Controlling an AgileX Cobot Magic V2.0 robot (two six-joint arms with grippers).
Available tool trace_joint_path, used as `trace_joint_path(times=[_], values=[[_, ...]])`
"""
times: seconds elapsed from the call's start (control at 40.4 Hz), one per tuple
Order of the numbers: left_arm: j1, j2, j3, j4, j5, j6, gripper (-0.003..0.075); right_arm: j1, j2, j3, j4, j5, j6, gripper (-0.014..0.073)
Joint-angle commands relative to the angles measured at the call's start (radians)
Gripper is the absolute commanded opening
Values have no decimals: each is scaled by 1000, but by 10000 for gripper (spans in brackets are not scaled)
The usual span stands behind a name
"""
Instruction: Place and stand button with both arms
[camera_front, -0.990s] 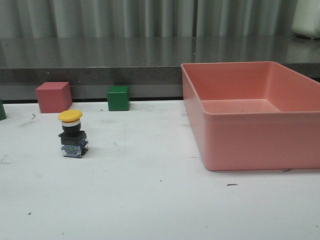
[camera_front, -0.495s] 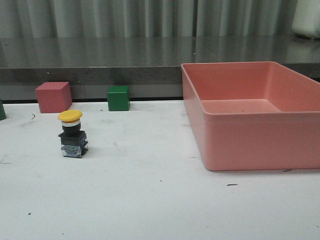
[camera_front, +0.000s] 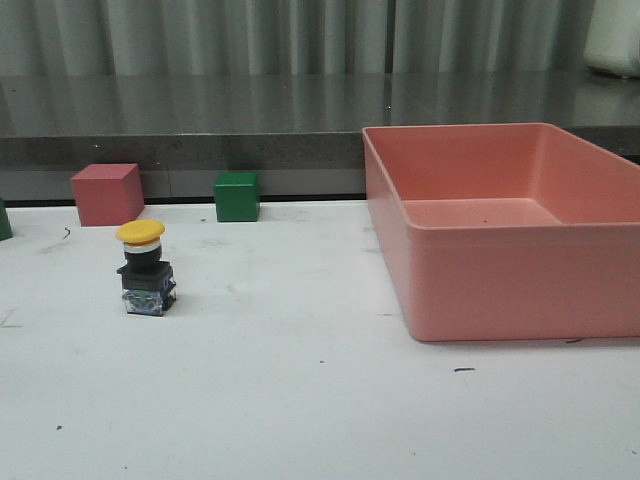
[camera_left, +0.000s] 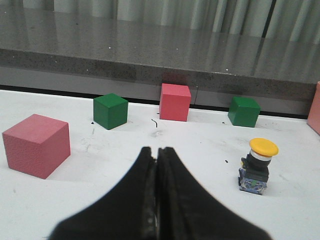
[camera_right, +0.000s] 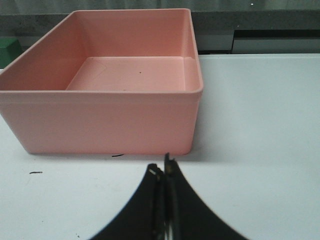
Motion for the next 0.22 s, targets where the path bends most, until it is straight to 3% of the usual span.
trace_joint_path(times=[0.0, 0.198], values=[[1, -21, 16, -6, -88, -8, -20, -5, -18, -4, 0, -74, -5, -61], [1, -21, 16, -6, -88, -8, -20, -5, -18, -4, 0, -74, -5, -61]])
